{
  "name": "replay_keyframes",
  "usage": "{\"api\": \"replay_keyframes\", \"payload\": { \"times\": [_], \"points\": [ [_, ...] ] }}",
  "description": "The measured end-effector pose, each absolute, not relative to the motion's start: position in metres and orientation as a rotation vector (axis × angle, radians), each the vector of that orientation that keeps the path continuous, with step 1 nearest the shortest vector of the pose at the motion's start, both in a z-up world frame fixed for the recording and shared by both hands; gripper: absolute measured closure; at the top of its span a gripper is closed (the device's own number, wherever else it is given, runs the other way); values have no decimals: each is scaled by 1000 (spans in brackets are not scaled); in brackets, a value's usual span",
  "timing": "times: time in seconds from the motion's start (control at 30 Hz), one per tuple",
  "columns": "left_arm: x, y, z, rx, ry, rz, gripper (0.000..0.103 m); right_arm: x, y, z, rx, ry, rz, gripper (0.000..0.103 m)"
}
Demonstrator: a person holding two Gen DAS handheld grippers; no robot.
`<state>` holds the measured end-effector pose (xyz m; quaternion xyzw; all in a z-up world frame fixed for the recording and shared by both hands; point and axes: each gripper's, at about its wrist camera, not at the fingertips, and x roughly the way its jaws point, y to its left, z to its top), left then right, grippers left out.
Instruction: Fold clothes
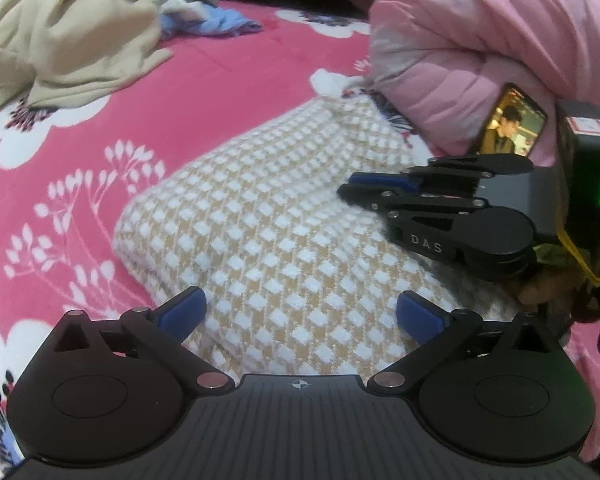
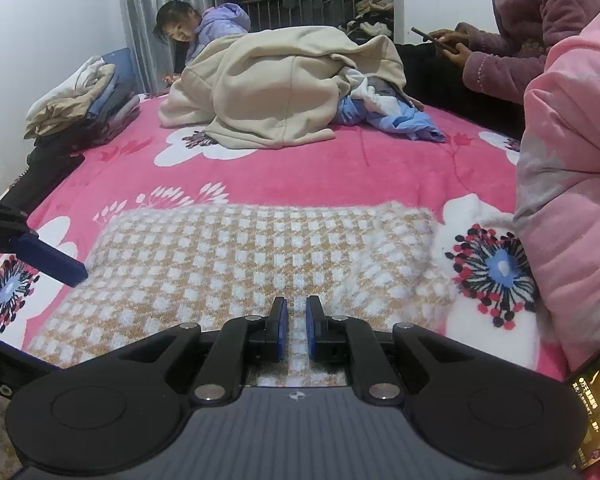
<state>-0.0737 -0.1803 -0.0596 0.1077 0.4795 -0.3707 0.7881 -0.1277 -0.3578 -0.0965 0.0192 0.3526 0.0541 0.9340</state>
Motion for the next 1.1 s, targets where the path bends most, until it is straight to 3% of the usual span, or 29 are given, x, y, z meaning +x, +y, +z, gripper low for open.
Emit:
{"api": "replay_keyframes", "payload": {
  "times": [0.47,0.7,0.9,1.1],
  "points": [
    [-73,-184,-58,209,1124,-632,0,-129,-362,-96,68,712,117,92],
    [-76,-195,-24,269,917,-565,0,-132,-362,-97,70,701,117,92],
    [-51,-204,-64,329,1005,-458,0,-133,-361,-95,58,700,115,92],
    [-50,-196,-66,277,1024,-454,0,-124,-360,-68,39,703,127,88]
  ]
}}
